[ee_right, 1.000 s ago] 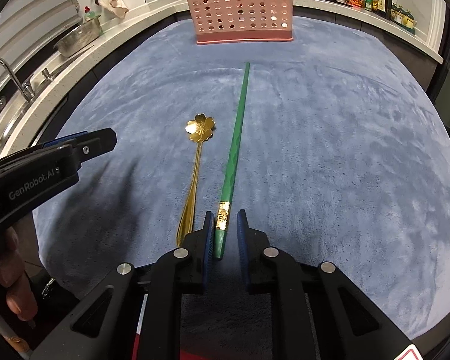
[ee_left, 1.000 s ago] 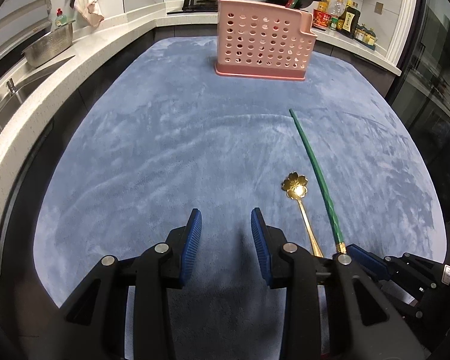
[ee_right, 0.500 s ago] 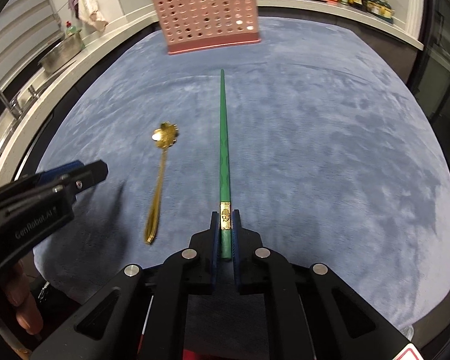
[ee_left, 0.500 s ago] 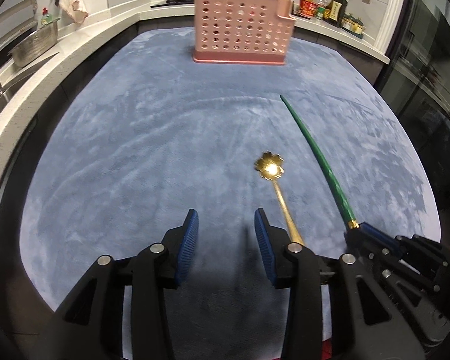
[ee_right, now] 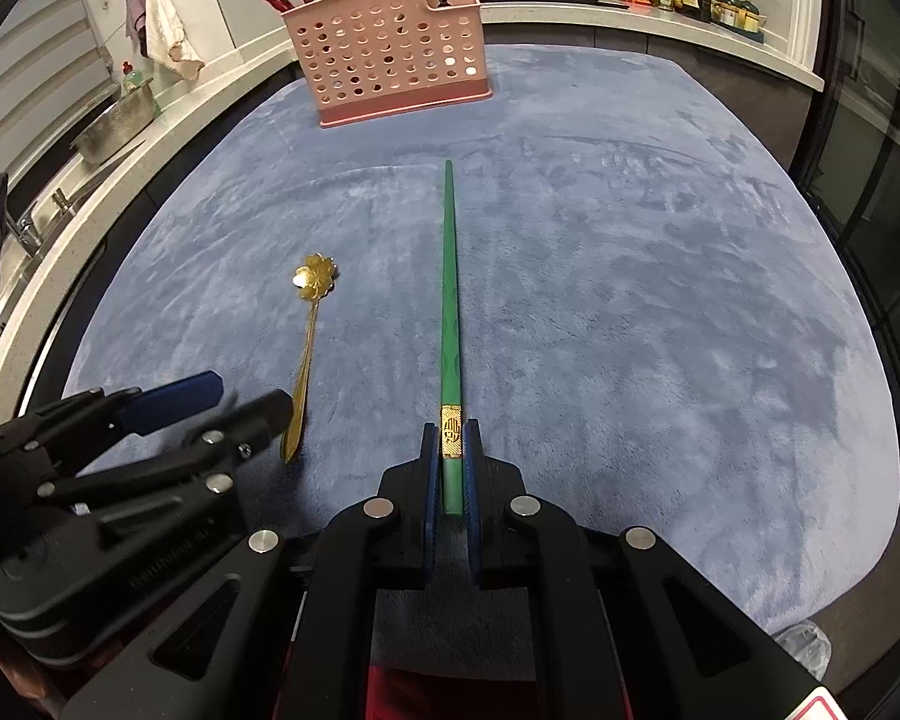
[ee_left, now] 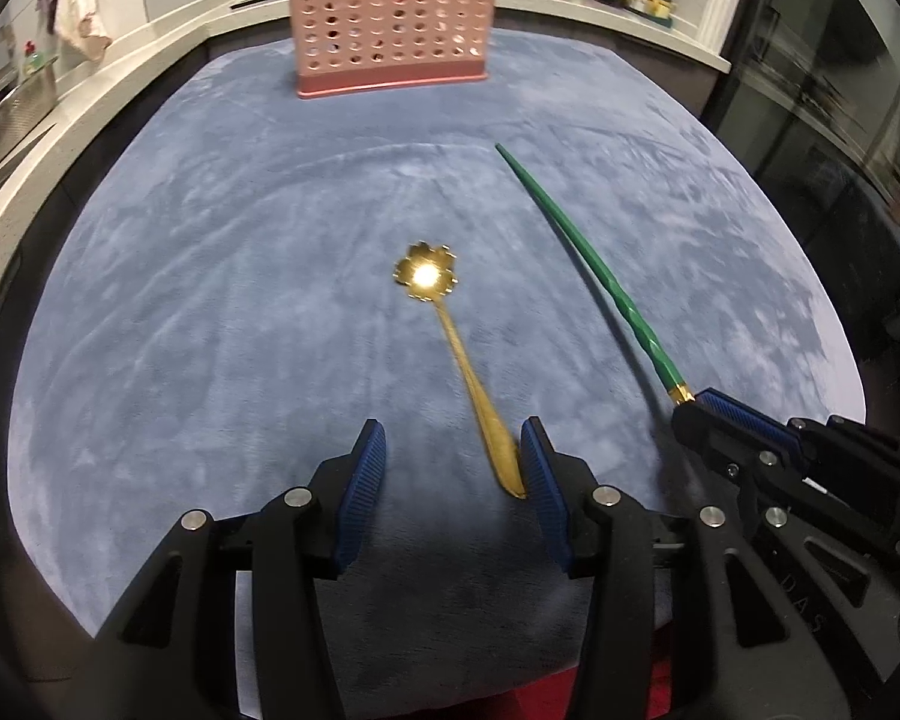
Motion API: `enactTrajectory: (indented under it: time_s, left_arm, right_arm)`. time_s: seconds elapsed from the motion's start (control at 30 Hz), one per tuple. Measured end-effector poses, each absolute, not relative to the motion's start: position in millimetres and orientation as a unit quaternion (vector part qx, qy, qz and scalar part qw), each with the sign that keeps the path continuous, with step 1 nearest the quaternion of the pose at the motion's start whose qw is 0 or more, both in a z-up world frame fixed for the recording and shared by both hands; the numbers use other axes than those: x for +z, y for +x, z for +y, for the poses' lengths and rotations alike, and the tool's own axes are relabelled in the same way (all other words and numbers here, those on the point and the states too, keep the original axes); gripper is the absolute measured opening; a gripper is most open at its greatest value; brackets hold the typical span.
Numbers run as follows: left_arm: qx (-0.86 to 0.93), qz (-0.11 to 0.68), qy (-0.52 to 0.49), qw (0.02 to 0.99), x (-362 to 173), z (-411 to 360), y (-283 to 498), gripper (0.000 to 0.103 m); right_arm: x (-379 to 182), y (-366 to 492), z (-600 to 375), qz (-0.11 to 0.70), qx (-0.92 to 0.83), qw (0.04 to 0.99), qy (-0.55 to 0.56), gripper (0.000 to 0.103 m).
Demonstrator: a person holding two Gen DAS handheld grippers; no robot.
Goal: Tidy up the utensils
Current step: 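Grasp the gold spoon with the left tool while the right tool grasps the green chopstick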
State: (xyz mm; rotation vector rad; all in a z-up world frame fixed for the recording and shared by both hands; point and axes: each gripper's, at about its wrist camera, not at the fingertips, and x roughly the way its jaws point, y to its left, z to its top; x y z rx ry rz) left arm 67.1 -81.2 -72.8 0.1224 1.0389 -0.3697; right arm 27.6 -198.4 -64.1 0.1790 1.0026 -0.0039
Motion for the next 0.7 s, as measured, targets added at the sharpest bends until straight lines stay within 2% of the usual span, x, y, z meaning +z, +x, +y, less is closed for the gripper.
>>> enactTrajectory:
  time_s: [0.4, 0.47, 0.63, 0.7]
  left_arm:
    - [-0.178, 0.505, 0.082, 0.84, -87.0, -95.4, 65.6, 0.048]
    - [-0.177, 0.504, 0.082, 0.841, -86.7, -95.2, 64.9, 0.044]
    - [-0.187, 0.501, 0.077, 0.841, -85.2, -94.9, 63.2, 0.015]
    - [-0.191, 0.501, 0.074, 0.841, -84.6, -94.2, 62.9, 0.012]
  right_arm:
    - [-67.7, 22.6, -204.3, 0.484, -0.006, 0.869, 0.099, 0.007]
    - [-68.4, 23.3, -204.2, 0.485, -0.005, 0.869, 0.099, 0.007]
    - [-68.7, 23.7, -203.5, 0.486, -0.004, 0.868, 0.099, 0.007]
    - [-68.6, 23.6, -203.4, 0.486, -0.005, 0.868, 0.099, 0.007]
